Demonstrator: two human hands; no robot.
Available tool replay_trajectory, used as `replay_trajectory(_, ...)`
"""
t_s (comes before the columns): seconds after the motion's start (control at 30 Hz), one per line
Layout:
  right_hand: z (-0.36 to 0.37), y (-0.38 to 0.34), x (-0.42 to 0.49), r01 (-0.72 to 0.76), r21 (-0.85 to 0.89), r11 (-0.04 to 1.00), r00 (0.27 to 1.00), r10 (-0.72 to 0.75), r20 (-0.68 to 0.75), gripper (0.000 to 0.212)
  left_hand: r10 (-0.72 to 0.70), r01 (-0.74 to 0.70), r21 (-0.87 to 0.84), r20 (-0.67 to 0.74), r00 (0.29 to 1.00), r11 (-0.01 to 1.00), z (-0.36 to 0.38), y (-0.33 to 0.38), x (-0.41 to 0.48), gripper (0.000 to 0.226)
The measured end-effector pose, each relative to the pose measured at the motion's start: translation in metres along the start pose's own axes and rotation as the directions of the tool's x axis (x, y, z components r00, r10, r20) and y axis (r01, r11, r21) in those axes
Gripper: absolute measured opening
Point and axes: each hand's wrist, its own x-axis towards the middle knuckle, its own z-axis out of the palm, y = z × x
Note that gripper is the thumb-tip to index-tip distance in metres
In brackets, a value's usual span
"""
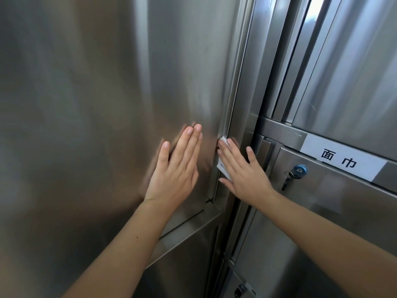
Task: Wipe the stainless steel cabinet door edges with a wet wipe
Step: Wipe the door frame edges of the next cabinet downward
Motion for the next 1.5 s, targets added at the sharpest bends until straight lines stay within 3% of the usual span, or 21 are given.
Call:
replay_trajectory(0.13,0.001,-0.019,-0.002,-0.06,0.001,0.998,0.998,0.059,0.025,0.075,0.009,-0.009,0.011,0.013,1.0,1.0,-0.001,-0.001,-0.001,0.06)
replay_trajectory(0.43,0.008,-0.045,-0.022,0.024,0.035,0.999,0.997,-0.026,0.069,0.086,0.003,-0.004,0.027,0.019,1.0,1.0,-0.002,-0.001,0.0,0.061)
replay_trajectory(0.73,-0.001,0.024,0.035,-0.137,-0.112,0.984,0.991,0.135,-0.019,0.086,-0.014,0.014,0.021,0.004,1.0,1.0,0.0,0.0,0.0,0.061)
replay_trajectory(0.97,-0.012,0.073,0.075,-0.221,-0.06,0.973,0.975,0.219,-0.04,0.085,-0.115,0.118,-0.071,0.041,0.992,0.991,-0.008,-0.001,0.013,0.063)
replay_trajectory(1.13,-0.018,0.103,0.094,-0.25,-0.032,0.968,0.968,0.249,-0.038,0.084,-0.21,0.208,-0.107,-0.013,0.978,0.972,-0.01,-0.021,0.051,0.061)
replay_trajectory(1.5,-0.032,0.169,0.139,-0.331,0.034,0.943,0.939,0.332,-0.088,0.089,-0.302,0.298,-0.073,-0.064,0.951,0.952,-0.021,-0.071,0.135,0.057)
